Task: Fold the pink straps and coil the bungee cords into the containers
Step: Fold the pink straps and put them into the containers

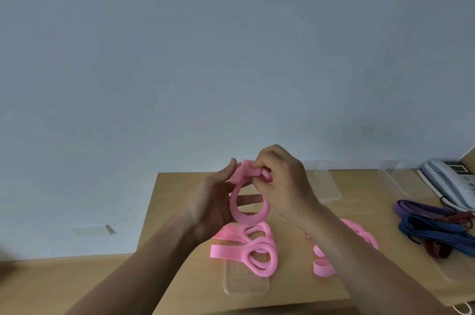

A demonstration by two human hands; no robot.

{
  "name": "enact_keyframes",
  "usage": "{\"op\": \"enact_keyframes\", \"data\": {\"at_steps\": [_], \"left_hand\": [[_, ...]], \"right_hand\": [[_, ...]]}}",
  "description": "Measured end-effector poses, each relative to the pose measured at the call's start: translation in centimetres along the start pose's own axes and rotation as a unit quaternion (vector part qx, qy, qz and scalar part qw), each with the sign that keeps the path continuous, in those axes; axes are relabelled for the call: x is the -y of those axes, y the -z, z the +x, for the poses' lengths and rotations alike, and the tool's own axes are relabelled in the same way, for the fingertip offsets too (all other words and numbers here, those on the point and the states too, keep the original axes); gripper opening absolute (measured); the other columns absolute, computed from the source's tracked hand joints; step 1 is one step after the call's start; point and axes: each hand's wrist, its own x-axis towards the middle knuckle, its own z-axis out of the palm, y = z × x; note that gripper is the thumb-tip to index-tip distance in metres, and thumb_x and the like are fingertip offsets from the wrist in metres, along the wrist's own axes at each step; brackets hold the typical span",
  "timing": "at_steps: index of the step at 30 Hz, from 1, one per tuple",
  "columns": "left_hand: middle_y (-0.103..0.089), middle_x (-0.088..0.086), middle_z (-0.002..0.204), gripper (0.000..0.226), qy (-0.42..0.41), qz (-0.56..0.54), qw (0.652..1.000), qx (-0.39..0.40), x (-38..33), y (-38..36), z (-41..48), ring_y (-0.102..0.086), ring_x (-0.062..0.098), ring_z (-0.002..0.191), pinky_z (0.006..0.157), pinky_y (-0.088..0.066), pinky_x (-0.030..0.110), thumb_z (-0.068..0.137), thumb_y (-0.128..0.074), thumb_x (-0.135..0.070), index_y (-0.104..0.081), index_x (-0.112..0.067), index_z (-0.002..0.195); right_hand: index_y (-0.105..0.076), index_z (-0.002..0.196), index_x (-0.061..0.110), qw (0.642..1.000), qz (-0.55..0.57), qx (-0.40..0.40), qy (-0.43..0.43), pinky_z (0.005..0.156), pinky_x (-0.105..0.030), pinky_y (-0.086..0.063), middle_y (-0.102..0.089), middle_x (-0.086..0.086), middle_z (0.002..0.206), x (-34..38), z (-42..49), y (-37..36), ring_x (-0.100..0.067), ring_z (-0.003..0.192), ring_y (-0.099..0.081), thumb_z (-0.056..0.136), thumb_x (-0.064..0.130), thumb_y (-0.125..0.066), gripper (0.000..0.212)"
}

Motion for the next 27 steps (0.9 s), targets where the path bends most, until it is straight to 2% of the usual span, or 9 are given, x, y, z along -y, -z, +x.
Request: {"op": "enact_keyframes", "data": {"at_steps": [2, 6, 10, 12, 14, 16, 19, 25, 27], "left_hand": [[-0.061, 0.015, 0.141, 0.057, 0.006, -0.015, 1.000, 0.004, 0.2, 0.1, -0.2, -0.065, 0.044, 0.116, 0.110, -0.045, 0.063, 0.099, -0.061, -0.051, -0.063, -0.008, 0.137], [-0.065, 0.014, 0.132, 0.057, 0.012, -0.054, 0.998, 0.002, 0.0, 0.3, -0.7, -0.065, 0.041, 0.111, 0.104, -0.049, 0.059, 0.101, -0.056, -0.051, -0.060, -0.011, 0.141], [-0.066, 0.011, 0.133, 0.057, 0.018, -0.038, 0.999, -0.018, -0.3, 1.1, -1.3, -0.065, 0.041, 0.113, 0.103, -0.049, 0.055, 0.100, -0.054, -0.053, -0.062, -0.014, 0.140], [-0.068, 0.010, 0.133, 0.054, 0.018, -0.026, 0.999, -0.020, -0.3, 1.5, -1.7, -0.065, 0.041, 0.112, 0.107, -0.046, 0.057, 0.101, -0.053, -0.053, -0.067, -0.015, 0.135], [-0.068, 0.013, 0.131, 0.053, 0.019, -0.025, 0.999, -0.028, -0.5, 2.0, -2.2, -0.064, 0.040, 0.110, 0.110, -0.044, 0.058, 0.102, -0.051, -0.053, -0.068, -0.012, 0.133], [-0.067, 0.015, 0.128, 0.057, 0.023, -0.021, 0.999, -0.030, -0.6, 2.7, -2.6, -0.063, 0.039, 0.108, 0.111, -0.043, 0.058, 0.103, -0.050, -0.053, -0.065, -0.007, 0.133], [-0.066, 0.019, 0.128, 0.060, 0.032, -0.030, 0.999, -0.030, -0.8, 3.9, -3.3, -0.063, 0.040, 0.108, 0.109, -0.045, 0.059, 0.104, -0.048, -0.051, -0.061, -0.001, 0.136], [-0.072, 0.022, 0.111, 0.053, 0.058, -0.101, 0.991, -0.068, 0.1, 5.8, -3.2, -0.073, 0.038, 0.096, 0.083, -0.061, 0.054, 0.088, -0.067, -0.048, -0.070, 0.000, 0.111], [-0.074, 0.020, 0.109, 0.055, 0.071, -0.121, 0.987, -0.083, 0.7, 6.4, -3.0, -0.075, 0.039, 0.094, 0.080, -0.061, 0.055, 0.083, -0.071, -0.045, -0.068, -0.001, 0.115]], "right_hand": [[-0.069, 0.082, 0.010, 1.000, -0.011, 0.010, 0.003, 0.060, -0.036, -0.052, -0.057, 0.002, 0.087, 0.2, -0.2, -0.4, -0.018, 0.069, -0.058, 0.074, 0.001, -0.078, 0.015], [-0.076, 0.081, 0.012, 0.999, -0.008, 0.030, 0.024, 0.064, -0.034, -0.054, -0.065, 0.000, 0.092, 1.2, -0.4, -0.8, -0.019, 0.074, -0.063, 0.081, 0.010, -0.076, 0.002], [-0.078, 0.086, 0.018, 0.998, -0.025, 0.055, -0.014, 0.069, -0.038, -0.055, -0.068, 0.004, 0.087, 1.7, 0.4, -1.0, -0.018, 0.079, -0.062, 0.077, 0.009, -0.075, 0.013], [-0.074, 0.102, 0.020, 0.994, -0.028, 0.091, -0.049, 0.077, -0.036, -0.054, -0.067, 0.005, 0.096, 1.8, 0.8, -1.3, -0.016, 0.090, -0.061, 0.077, 0.014, -0.073, 0.025], [-0.071, 0.111, 0.021, 0.989, -0.042, 0.131, -0.049, 0.084, -0.030, -0.051, -0.065, 0.005, 0.107, 2.2, 0.8, -1.8, -0.015, 0.100, -0.059, 0.078, 0.017, -0.070, 0.034], [-0.072, 0.106, 0.020, 0.987, -0.039, 0.153, -0.032, 0.084, -0.030, -0.051, -0.066, 0.006, 0.105, 2.7, 0.7, -2.4, -0.015, 0.098, -0.059, 0.078, 0.016, -0.067, 0.029], [-0.073, 0.094, 0.016, 0.988, -0.025, 0.149, -0.036, 0.077, -0.040, -0.053, -0.069, 0.001, 0.092, 3.6, 0.0, -3.6, -0.020, 0.089, -0.062, 0.075, 0.012, -0.067, 0.020], [-0.068, 0.085, 0.012, 0.991, -0.007, 0.116, -0.063, 0.068, -0.041, -0.056, -0.073, -0.002, 0.091, 4.1, -3.1, -5.9, -0.024, 0.081, -0.068, 0.073, 0.010, -0.072, 0.013], [-0.068, 0.084, 0.010, 0.989, -0.011, 0.131, -0.070, 0.069, -0.042, -0.057, -0.074, -0.004, 0.092, 3.8, -4.1, -6.2, -0.025, 0.082, -0.069, 0.073, 0.008, -0.076, 0.013]]}}
